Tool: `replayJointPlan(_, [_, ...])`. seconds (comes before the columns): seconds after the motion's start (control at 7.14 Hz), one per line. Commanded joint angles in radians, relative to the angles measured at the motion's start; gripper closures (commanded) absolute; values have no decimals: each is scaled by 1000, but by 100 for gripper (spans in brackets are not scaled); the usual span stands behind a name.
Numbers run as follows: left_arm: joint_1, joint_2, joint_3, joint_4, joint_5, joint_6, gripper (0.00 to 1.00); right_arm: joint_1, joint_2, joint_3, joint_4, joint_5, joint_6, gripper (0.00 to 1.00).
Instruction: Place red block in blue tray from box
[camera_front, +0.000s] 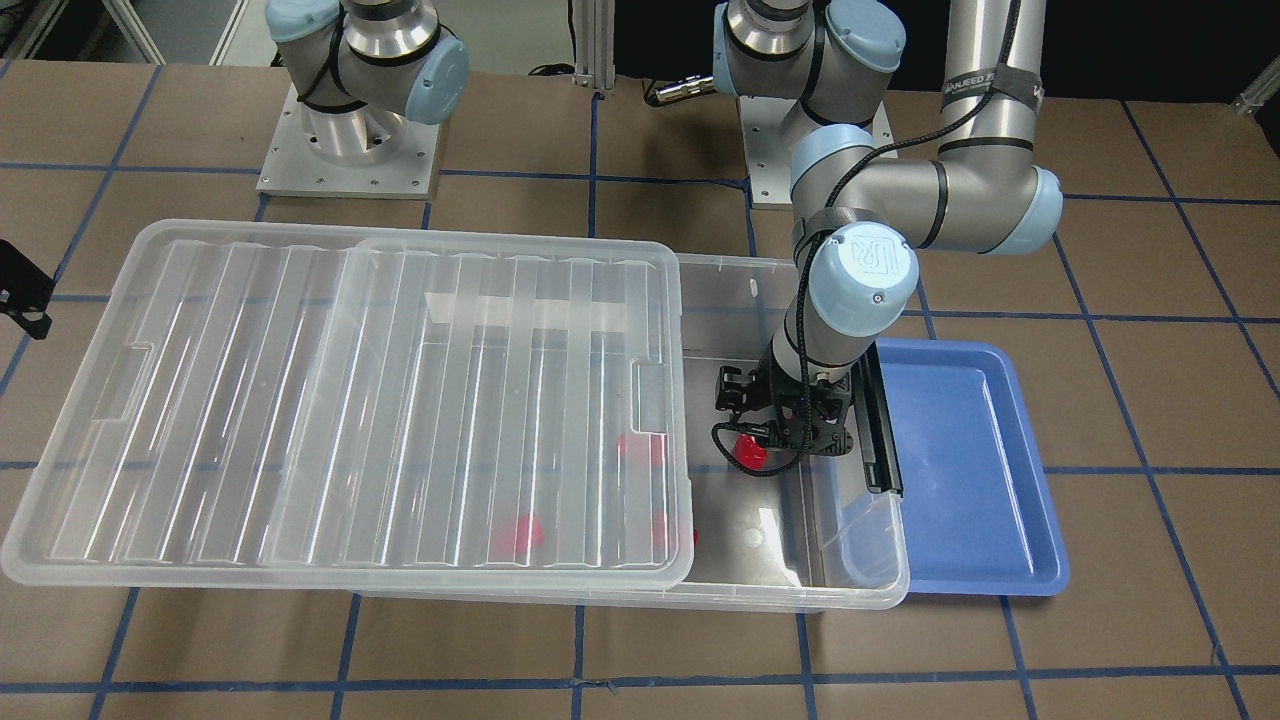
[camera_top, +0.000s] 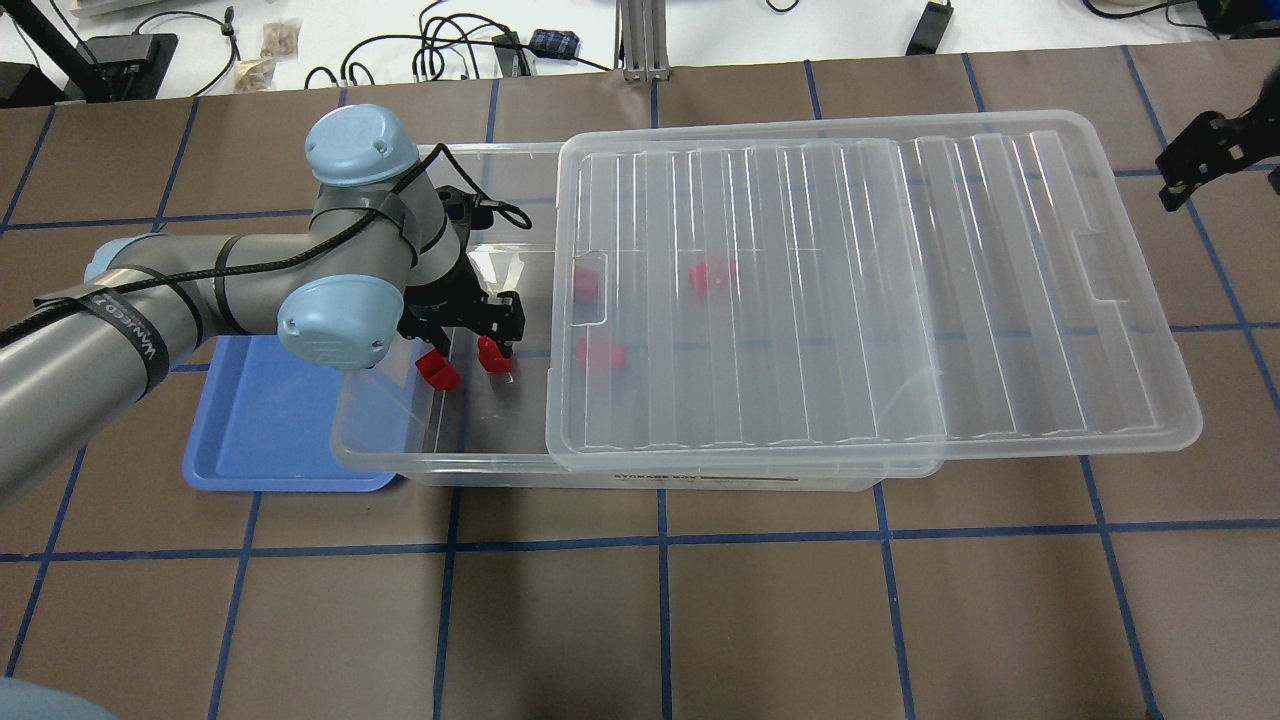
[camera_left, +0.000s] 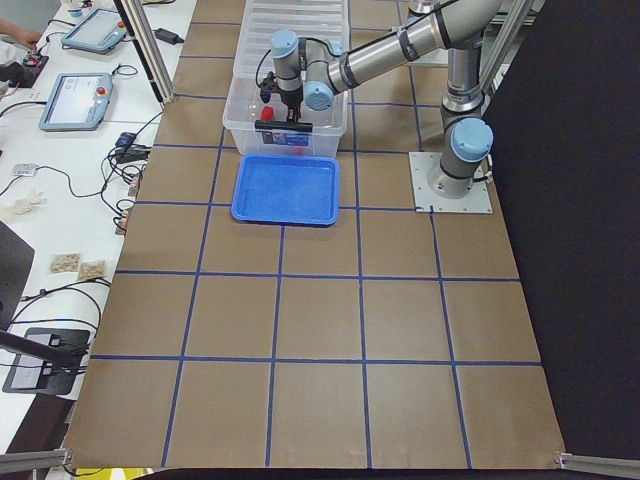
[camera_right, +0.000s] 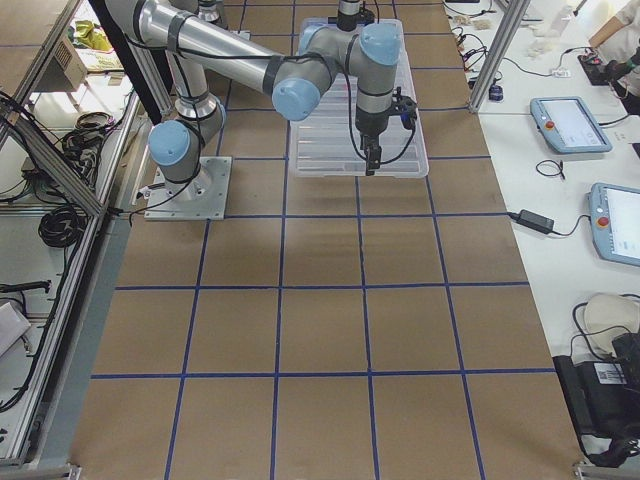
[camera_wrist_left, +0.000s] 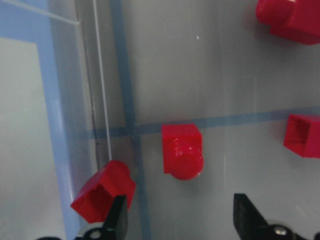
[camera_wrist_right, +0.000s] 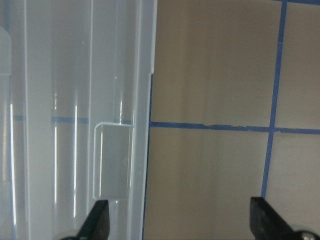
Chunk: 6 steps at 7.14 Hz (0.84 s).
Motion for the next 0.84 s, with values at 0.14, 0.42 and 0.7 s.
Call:
replayJointPlan(0.14, [-3,-36,-6,40,-3,-1,25,6,-100,-55,163,43,49,0])
replayJointPlan(0.42, [-3,-46,-8,40,-3,-1,25,64,-105,-53,172,74,94,0])
replayJointPlan(0.7, [-3,-49,-8,40,-3,-1,30,230,-103,-57,162,55,255,0])
